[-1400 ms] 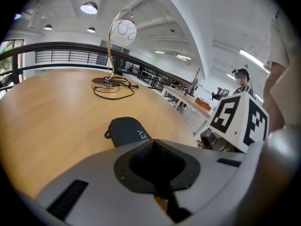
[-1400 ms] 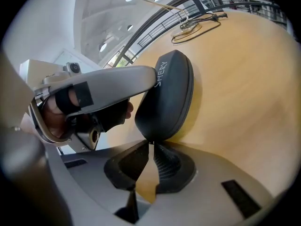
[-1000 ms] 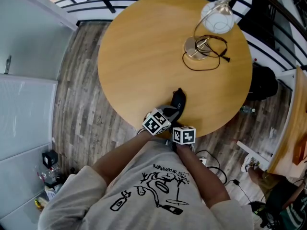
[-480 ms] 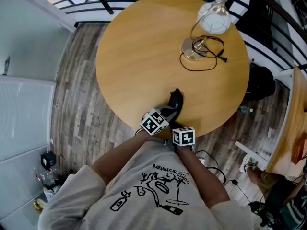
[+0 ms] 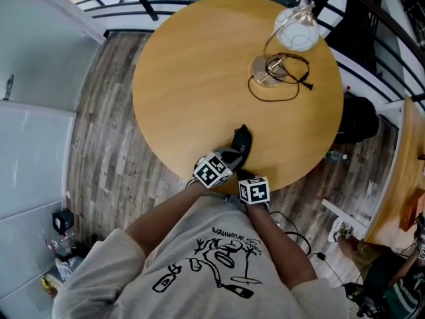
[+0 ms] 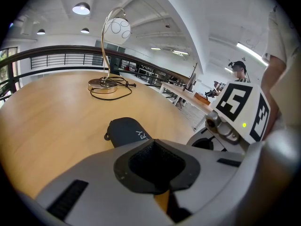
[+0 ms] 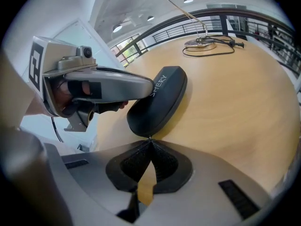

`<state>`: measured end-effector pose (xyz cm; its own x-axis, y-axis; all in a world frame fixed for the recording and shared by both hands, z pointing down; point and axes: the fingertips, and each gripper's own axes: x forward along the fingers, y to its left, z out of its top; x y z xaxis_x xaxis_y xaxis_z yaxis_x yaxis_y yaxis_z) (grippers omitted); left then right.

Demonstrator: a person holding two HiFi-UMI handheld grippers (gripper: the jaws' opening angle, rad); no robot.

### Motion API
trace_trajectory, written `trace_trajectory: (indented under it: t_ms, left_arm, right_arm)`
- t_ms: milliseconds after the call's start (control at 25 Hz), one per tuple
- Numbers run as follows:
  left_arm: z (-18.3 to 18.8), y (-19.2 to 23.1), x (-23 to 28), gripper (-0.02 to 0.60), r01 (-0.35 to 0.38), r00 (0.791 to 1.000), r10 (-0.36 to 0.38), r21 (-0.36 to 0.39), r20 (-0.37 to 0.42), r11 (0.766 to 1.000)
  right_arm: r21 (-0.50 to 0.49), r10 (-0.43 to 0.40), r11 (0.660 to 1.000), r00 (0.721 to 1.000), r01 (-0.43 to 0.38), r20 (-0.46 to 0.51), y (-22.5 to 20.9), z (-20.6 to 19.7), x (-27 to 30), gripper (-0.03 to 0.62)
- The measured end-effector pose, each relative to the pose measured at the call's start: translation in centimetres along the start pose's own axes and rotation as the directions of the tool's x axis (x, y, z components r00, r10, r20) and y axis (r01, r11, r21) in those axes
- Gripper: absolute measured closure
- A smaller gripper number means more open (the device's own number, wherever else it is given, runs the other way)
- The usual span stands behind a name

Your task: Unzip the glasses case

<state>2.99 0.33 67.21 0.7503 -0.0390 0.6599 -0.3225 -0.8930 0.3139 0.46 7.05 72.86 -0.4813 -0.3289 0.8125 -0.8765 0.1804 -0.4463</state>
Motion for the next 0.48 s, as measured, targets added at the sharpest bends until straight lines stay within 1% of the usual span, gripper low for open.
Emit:
trace_trajectory:
  t_ms: [240, 480]
  left_arm:
    - [0.1, -0.2, 0.1, 0.575, 0.003, 1.0, -0.003, 0.003, -0.001, 1.0]
    - [0.1, -0.1, 0.1, 0.575, 0.005, 1.0, -0.005, 0.007, -0.003, 1.0]
  right_arm:
    - [-0.094, -0.061, 0.994, 0.998, 0.059, -0.021, -0.9, 0.2, -0.4, 0.571]
    - [-0.147, -0.096, 0.985, 0.995, 0.092, -0.017, -1.7, 0.8, -0.5, 0.571]
